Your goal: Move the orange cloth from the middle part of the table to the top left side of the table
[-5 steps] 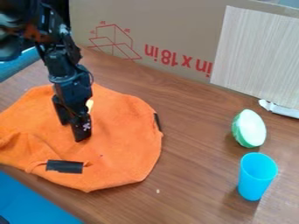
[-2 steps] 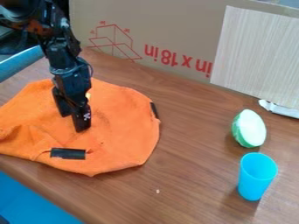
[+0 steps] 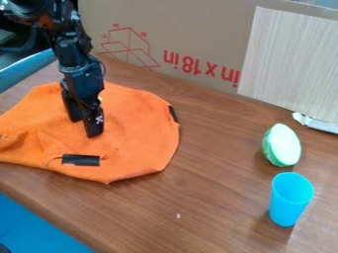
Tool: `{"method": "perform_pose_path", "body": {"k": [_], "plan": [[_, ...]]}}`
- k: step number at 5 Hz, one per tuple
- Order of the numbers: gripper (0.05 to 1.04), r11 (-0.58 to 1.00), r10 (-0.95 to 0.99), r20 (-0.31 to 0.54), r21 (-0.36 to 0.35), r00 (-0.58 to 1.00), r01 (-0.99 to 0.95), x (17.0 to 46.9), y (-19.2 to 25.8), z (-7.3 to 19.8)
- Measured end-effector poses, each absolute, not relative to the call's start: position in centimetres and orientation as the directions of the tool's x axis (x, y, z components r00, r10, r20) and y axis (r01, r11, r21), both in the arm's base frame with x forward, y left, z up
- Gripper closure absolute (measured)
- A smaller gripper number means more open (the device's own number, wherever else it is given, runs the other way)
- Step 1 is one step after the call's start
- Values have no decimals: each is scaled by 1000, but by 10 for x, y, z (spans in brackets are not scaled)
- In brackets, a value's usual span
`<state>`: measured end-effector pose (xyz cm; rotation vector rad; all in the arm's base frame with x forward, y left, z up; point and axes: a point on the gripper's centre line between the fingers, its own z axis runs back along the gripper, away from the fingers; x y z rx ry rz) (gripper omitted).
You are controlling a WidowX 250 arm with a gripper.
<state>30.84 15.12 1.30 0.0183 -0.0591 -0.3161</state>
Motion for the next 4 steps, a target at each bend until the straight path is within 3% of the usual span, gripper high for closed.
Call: {"method": "perform_pose_path", "body": {"k": [4], "plan": [[82,910,-414,73,12,907,415,339,162,15]]}}
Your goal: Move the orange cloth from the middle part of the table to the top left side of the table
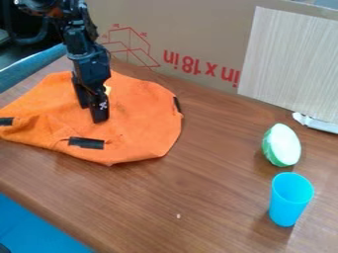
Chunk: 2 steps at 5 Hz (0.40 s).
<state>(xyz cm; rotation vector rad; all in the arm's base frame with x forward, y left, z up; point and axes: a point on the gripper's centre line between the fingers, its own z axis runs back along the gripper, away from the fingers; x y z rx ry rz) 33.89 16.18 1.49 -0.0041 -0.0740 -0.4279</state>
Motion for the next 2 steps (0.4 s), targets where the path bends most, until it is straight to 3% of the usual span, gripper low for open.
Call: {"method": "perform_pose_path", "body": {"k": [2], "plan": [[83,912,-411,79,26,908,410,353,169,16]]}}
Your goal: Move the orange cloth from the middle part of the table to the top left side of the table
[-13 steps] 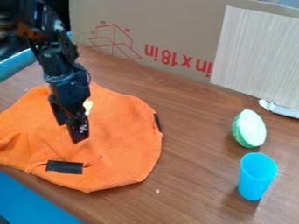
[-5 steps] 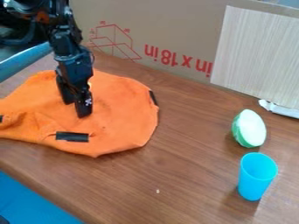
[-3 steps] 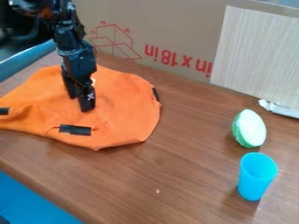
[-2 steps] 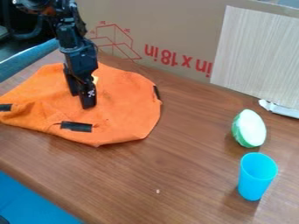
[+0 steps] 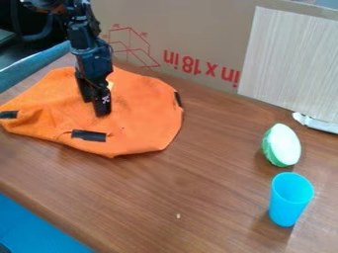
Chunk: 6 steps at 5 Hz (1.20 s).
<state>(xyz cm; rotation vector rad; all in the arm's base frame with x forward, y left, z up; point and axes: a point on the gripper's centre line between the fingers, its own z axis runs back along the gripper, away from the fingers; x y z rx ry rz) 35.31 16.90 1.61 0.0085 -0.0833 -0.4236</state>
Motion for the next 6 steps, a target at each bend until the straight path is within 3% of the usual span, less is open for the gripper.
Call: {"method": "perform_pose_path", "body": {"k": [3,4,5,6], "plan": [[83,902,-430,66,78,901,425,373,163,21],[83,907,-420,45,40,906,419,370,160,26],[83,908,-415,-71,29,907,418,362,155,44],[83,901,-426,-102,39,899,431,358,150,76]]}}
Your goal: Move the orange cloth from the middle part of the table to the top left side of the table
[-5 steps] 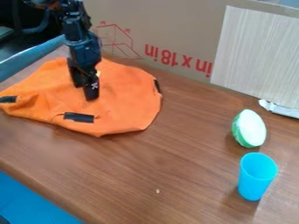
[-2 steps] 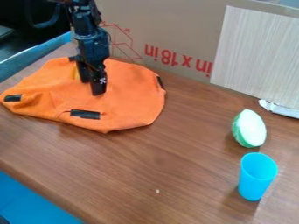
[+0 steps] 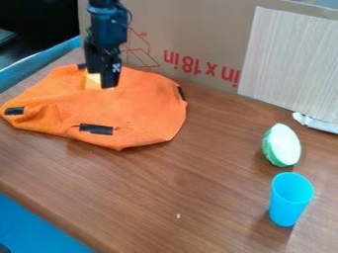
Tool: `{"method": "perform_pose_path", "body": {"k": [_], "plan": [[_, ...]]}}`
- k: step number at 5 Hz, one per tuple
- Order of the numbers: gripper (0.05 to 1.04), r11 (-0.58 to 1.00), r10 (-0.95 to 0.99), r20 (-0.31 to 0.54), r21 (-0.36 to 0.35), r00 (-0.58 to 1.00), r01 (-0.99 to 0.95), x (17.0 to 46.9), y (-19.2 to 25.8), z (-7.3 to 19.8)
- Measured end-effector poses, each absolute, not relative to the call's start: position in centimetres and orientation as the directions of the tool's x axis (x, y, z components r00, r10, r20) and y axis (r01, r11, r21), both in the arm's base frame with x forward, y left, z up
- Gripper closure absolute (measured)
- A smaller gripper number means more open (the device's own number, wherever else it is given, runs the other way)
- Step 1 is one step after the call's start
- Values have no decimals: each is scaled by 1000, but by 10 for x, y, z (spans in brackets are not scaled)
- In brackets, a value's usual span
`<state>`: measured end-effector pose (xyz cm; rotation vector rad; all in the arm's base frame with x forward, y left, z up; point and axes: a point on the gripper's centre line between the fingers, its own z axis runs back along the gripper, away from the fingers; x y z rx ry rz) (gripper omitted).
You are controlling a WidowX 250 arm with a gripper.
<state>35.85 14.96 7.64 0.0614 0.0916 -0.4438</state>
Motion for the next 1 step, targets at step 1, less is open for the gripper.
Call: {"method": "perform_pose_path", "body": {"k": [1], "plan": [[83,892,-440,-80,76,895,445,349,152,100]]}}
